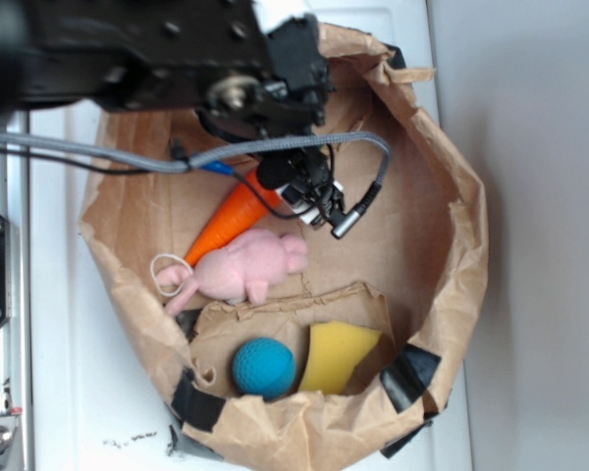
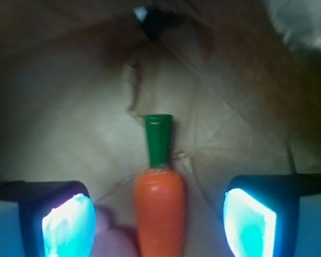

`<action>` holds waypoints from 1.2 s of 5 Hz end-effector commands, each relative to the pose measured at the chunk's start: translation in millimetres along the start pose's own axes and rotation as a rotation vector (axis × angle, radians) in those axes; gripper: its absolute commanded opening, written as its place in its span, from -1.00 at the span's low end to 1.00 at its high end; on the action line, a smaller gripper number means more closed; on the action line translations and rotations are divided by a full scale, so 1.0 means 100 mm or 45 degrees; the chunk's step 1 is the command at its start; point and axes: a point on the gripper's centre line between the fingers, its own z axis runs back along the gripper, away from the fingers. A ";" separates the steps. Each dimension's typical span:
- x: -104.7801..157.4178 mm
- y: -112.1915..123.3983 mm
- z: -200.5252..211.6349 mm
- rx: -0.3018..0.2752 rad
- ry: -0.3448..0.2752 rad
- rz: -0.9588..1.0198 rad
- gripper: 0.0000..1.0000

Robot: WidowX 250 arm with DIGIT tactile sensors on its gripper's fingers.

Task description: Grab the carrot.

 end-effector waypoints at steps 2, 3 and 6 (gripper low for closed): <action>-0.09 -0.32 -0.59 0.136 -0.154 -0.158 0.21; -0.06 -0.33 -0.52 0.120 -0.134 -0.148 -1.00; 0.00 -0.39 0.37 -0.089 0.020 -0.120 -1.00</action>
